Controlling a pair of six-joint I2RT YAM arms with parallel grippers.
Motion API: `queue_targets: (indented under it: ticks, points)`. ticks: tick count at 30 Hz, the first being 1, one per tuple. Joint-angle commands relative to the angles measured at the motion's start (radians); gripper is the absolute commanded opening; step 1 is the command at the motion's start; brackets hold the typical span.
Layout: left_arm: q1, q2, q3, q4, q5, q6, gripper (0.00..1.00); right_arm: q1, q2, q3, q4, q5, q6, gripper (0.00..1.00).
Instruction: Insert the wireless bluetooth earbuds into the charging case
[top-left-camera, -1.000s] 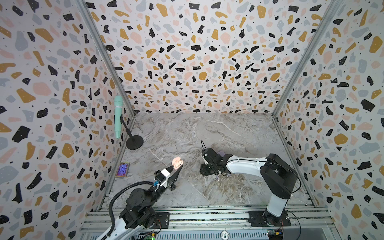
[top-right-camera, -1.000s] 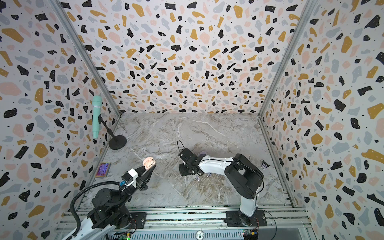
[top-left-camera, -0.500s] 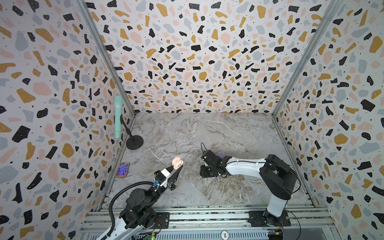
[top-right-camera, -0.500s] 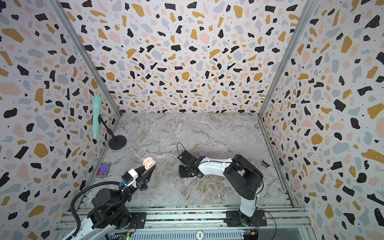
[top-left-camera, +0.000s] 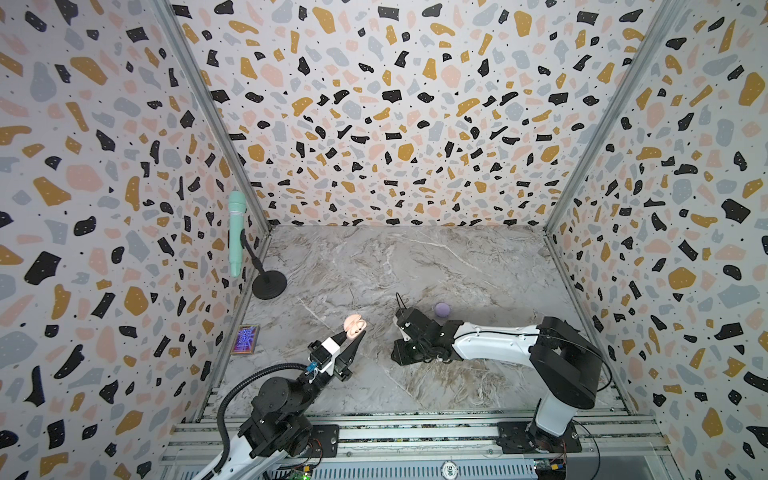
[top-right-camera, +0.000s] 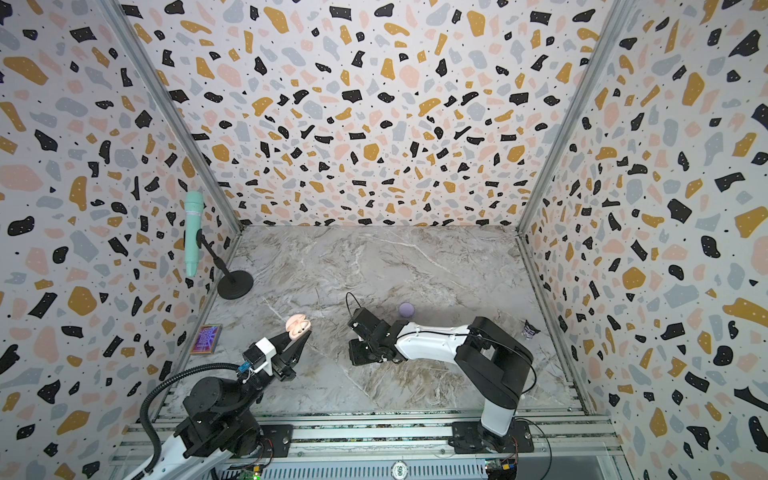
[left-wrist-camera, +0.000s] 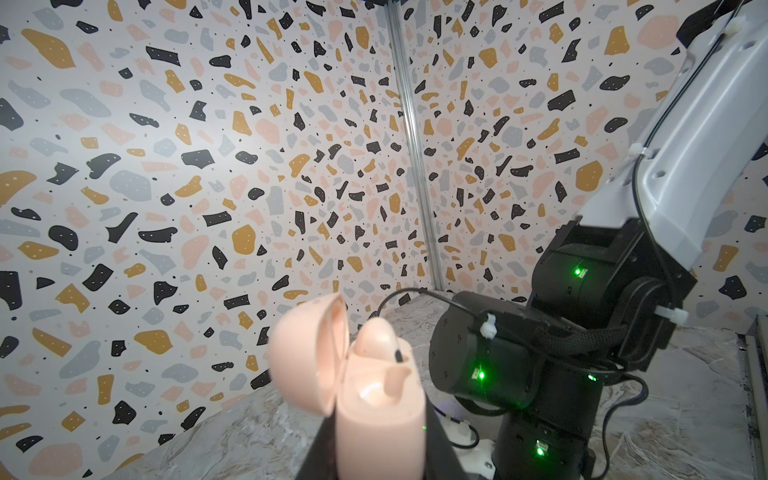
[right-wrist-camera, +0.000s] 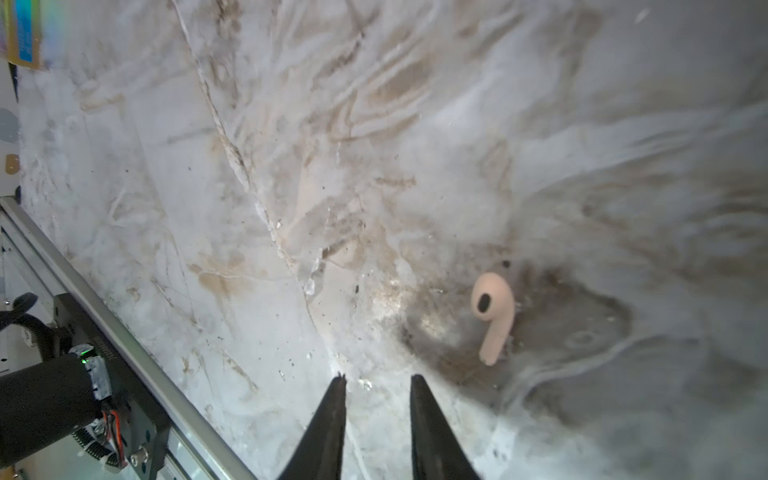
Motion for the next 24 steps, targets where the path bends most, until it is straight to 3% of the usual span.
queue_targets:
  ticks: [1, 4, 13, 24]
  points:
    - [0.003, -0.013, -0.005, 0.032, 0.002, 0.011, 0.0, -0.022, -0.052, 0.062, -0.104, 0.101, -0.078, 0.29]
    - [0.003, -0.012, -0.006, 0.032, 0.003, 0.012, 0.0, -0.034, -0.026, 0.098, -0.184, 0.181, -0.054, 0.28]
    - [0.002, -0.013, -0.004, 0.027, 0.003, 0.011, 0.0, -0.02, 0.101, 0.195, -0.243, 0.197, -0.031, 0.26]
    - [0.003, -0.02, -0.006, 0.027, 0.003, 0.011, 0.0, 0.003, 0.153, 0.242, -0.265, 0.228, -0.015, 0.23]
